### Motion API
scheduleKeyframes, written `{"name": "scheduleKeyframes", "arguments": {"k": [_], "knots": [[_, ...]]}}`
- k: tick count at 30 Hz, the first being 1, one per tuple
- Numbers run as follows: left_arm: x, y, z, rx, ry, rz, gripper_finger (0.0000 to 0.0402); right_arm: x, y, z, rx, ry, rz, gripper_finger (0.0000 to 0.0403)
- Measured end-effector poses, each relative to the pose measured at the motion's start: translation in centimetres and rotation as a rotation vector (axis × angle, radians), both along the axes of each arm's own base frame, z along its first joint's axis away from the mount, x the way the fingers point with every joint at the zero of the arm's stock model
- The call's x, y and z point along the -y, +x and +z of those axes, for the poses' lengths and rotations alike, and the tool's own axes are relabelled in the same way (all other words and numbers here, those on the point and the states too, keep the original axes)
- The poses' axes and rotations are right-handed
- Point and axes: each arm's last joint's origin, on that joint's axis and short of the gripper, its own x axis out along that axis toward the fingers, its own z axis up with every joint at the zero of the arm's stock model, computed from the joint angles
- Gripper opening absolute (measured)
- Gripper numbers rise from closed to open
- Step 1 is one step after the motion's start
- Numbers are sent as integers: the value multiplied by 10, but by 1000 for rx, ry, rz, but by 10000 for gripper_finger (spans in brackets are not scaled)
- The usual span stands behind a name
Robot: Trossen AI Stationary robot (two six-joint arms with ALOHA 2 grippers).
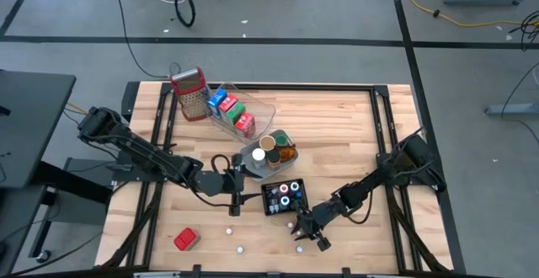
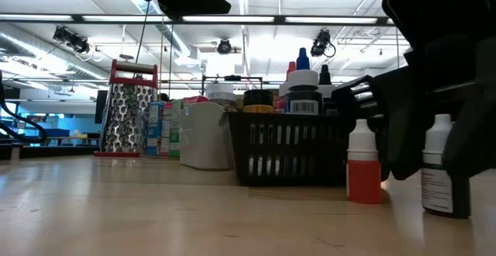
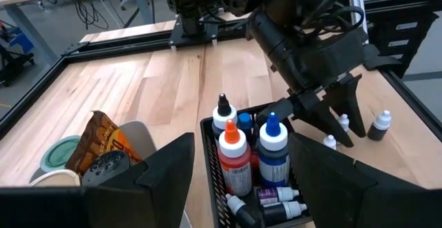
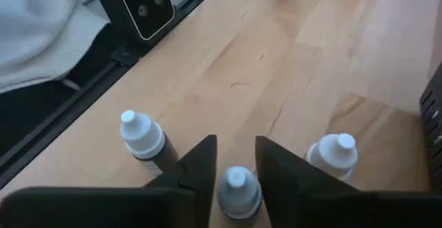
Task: Pick & Place Kitchen Items
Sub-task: Put the purple small food coloring bottle into the black bin
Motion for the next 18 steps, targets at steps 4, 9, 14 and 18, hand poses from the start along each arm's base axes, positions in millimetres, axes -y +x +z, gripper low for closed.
{"name": "scheduleKeyframes", "arguments": {"k": [4, 9, 14, 18], "knots": [[0, 0, 0, 0, 1, 0, 245, 0, 0, 1, 8, 5, 5, 65], [0, 0, 0, 0, 0, 0, 245, -1, 2, 11, 67, 19, 20, 61], [0, 0, 0, 0, 0, 0, 245, -1, 1, 34, 128, 58, 19, 87], [0, 0, 0, 0, 0, -1, 245, 1, -4, 56, 166, 62, 28, 82]]}}
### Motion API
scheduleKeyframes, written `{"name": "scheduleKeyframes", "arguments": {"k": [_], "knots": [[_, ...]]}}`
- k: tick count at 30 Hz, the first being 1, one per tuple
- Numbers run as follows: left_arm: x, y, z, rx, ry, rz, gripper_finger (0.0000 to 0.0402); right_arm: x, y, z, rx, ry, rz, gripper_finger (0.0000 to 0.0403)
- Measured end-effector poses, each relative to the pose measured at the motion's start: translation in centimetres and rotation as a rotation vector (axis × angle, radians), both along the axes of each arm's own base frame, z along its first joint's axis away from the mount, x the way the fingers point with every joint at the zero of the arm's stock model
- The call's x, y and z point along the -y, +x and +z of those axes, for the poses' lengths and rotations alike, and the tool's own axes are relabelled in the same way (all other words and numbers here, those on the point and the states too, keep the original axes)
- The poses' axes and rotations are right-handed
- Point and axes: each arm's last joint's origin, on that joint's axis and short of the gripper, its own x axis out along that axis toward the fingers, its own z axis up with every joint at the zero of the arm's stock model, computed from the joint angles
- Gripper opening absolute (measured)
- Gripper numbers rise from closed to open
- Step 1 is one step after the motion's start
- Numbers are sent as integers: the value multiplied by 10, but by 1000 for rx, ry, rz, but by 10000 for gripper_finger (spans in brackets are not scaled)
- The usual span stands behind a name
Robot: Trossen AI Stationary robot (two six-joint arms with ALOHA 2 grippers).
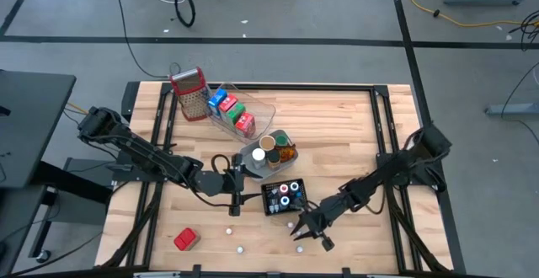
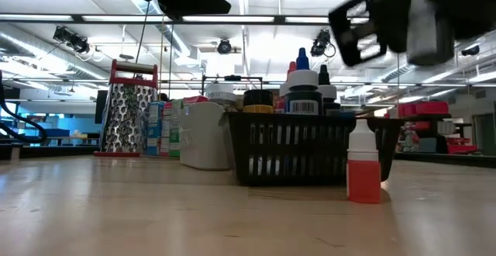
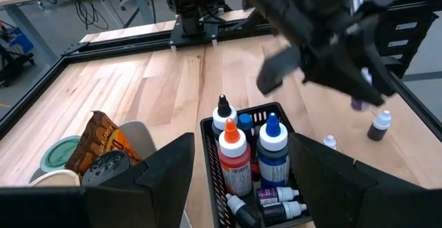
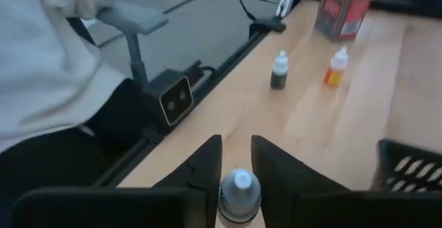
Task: Pick & Place Kitchen Items
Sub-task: Put the purple small food coloring bottle into the black bin, then put the orange small food coloring bottle into the black bin
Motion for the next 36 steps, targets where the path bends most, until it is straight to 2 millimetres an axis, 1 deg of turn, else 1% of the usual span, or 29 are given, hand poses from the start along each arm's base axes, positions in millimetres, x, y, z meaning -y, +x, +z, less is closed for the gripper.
{"name": "scheduleKeyframes", "arguments": {"k": [3, 7, 9, 11, 14, 16, 19, 24, 28, 32, 36], "knots": [[0, 0, 0, 0, 0, 0, 245, 5, -6, 15, 13, -63, -27, 61], [0, 0, 0, 0, 0, 0, 245, 17, -15, 27, 7, -210, -170, 60], [0, 0, 0, 0, 0, 0, 245, 24, -15, 26, -2, -282, -267, 62], [0, 0, 0, 0, 0, 0, 245, 29, -14, 23, -7, -339, -350, 73], [0, 0, 0, 0, 0, 0, 245, 36, -14, 13, -37, -364, -380, 86], [0, 0, 0, 0, 0, 0, 245, 37, -15, 8, -65, -355, -364, 87], [0, 0, 0, 0, 0, 0, 245, 34, -16, 9, -81, -292, -335, 83], [0, 0, 0, 1, 0, 0, 245, 34, -16, 9, -59, -330, -345, 87], [0, 0, 0, 1, 0, 0, 245, 36, -16, 10, -47, -354, -405, 111], [0, 0, 0, 2, -1, 0, 245, 36, -16, 10, -60, -323, -408, 143], [0, 0, 0, 2, -1, 0, 245, 31, -17, 11, -56, -289, -395, 173]]}}
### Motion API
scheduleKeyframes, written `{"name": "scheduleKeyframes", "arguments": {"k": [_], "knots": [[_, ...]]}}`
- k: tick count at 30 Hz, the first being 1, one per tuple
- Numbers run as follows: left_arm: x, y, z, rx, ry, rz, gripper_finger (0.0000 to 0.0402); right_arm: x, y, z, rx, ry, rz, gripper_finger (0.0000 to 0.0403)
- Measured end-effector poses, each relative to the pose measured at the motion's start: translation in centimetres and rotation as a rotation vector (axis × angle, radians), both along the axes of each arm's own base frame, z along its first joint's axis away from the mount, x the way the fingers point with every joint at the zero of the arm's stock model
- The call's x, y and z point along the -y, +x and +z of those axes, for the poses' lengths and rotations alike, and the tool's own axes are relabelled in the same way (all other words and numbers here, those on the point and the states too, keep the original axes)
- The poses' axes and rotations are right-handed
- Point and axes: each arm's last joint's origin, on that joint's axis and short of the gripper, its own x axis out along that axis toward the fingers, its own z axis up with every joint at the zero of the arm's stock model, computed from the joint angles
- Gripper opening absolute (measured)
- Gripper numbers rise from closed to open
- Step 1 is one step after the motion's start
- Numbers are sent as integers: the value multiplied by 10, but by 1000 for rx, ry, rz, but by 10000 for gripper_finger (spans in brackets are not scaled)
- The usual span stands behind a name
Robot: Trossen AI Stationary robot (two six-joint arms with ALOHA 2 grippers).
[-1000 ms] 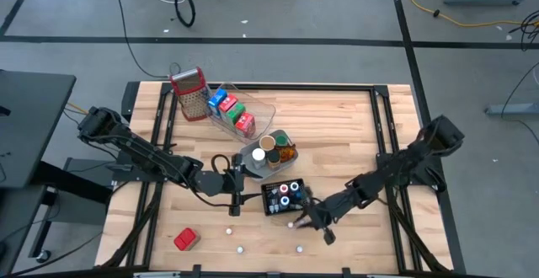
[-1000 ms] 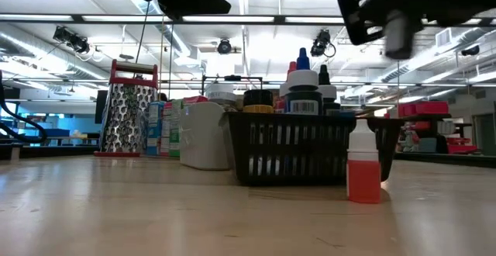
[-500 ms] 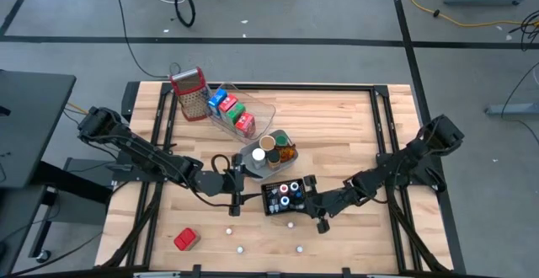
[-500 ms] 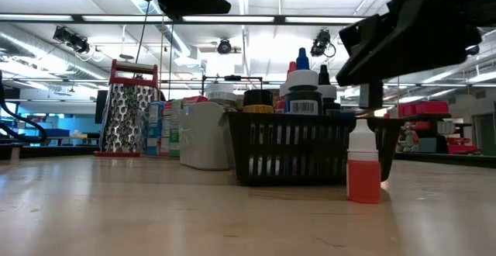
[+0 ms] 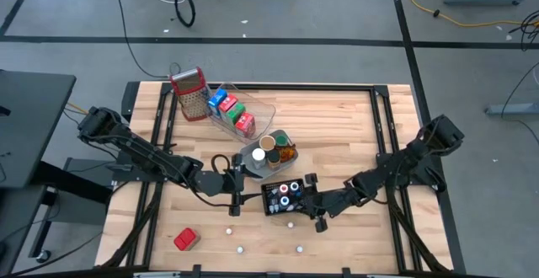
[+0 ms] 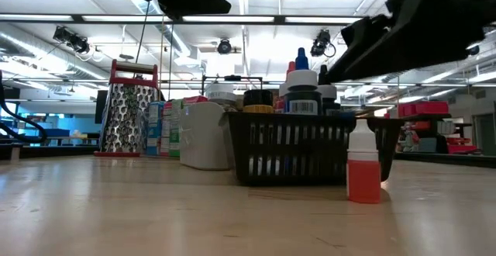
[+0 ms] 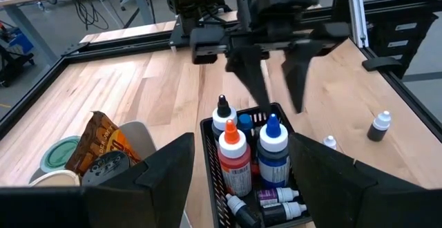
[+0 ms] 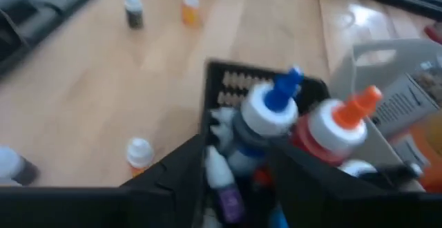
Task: Pick & Place Kitchen Items
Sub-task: Put the orange small food coloring bottle into the black bin
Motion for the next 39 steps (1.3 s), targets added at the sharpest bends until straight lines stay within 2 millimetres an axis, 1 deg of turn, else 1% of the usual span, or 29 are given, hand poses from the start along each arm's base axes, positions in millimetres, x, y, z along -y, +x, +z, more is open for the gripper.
{"name": "scheduleKeyframes", "arguments": {"k": [4, 7, 9, 12, 14, 17, 19, 22, 26, 28, 32, 36, 39], "knots": [[0, 0, 0, 0, 0, 0, 245, -12, 0, 8, 69, 85, 108, 192], [0, 0, 0, 1, -11, 4, 245, -22, 0, 18, 140, 180, 236, 196], [0, 0, 0, 0, -49, 3, 245, -28, -1, 23, 170, 240, 328, 195], [3, 0, -1, -20, -125, -72, 245, -33, -3, 26, 168, 313, 441, 191], [5, -1, -1, -36, -154, -142, 245, -35, -4, 27, 163, 335, 470, 188], [8, -2, -4, -85, -209, -194, 245, -35, -4, 28, 177, 324, 479, 183], [7, -5, -9, -148, -261, -177, 245, -35, -4, 28, 182, 311, 474, 180], [9, -12, -20, -295, -339, -156, 245, -34, -3, 28, 191, 295, 443, 177], [19, -26, -29, -431, -431, -100, 245, -33, -3, 28, 200, 279, 409, 176], [28, -31, -30, -441, -407, -124, 245, -33, -2, 27, 201, 278, 406, 176], [45, -41, -28, -379, -305, -165, 245, -33, -2, 27, 201, 278, 406, 175], [57, -50, -27, -347, -217, -185, 245, -33, -2, 27, 201, 277, 403, 175], [63, -49, -36, -354, -178, -172, 245, -32, -2, 27, 204, 273, 392, 175]]}}
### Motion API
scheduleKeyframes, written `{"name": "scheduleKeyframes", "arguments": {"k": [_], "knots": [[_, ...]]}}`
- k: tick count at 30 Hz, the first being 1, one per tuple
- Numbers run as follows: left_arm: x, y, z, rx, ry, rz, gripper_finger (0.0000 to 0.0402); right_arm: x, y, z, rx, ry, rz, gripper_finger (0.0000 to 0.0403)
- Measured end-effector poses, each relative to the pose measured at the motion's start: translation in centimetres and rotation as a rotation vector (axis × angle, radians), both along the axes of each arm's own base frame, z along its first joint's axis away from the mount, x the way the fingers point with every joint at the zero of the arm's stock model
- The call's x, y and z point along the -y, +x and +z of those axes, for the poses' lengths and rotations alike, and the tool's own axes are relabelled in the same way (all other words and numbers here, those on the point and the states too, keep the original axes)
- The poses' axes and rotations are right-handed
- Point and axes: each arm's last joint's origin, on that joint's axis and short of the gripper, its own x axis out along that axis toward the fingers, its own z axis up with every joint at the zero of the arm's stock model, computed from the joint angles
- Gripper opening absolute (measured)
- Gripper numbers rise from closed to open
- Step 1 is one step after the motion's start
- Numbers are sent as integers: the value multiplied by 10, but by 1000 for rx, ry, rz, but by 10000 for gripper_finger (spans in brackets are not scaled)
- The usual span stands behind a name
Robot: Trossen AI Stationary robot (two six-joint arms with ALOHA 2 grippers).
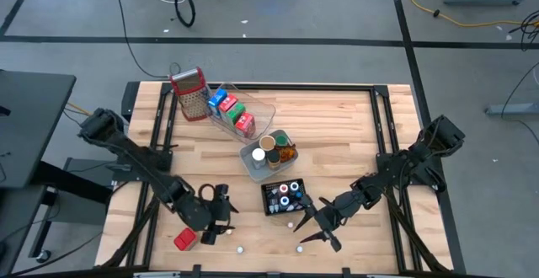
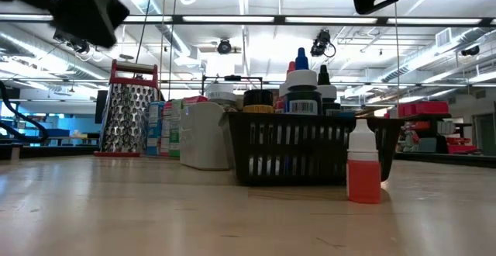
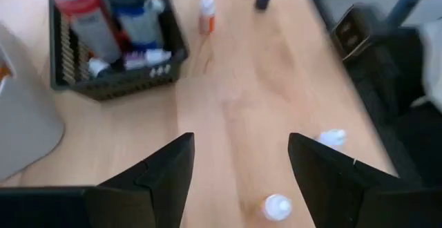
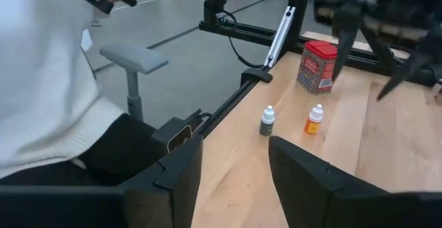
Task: Pick & Place Kitchen Items
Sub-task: Put the orange small food coloring bottle into the black bin
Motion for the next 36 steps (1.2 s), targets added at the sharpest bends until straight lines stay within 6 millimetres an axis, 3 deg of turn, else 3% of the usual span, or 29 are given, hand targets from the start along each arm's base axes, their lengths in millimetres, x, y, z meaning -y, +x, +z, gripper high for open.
{"name": "scheduleKeyframes", "arguments": {"k": [7, 15, 25, 33, 36], "knots": [[16, 13, -40, -126, 37, -132, 245, 0, 0, 0, -2, 1, -1, 175], [18, 20, -33, -152, 15, -165, 244, 0, 0, -1, -7, -3, -1, 175], [20, 22, -67, -297, 43, -213, 244, 1, 0, -2, -22, -10, -4, 175], [17, 25, -69, -288, 76, -211, 242, 1, 0, -2, -19, -11, -4, 175], [17, 24, -69, -291, 74, -214, 223, 1, 0, -2, -19, -11, -4, 175]]}}
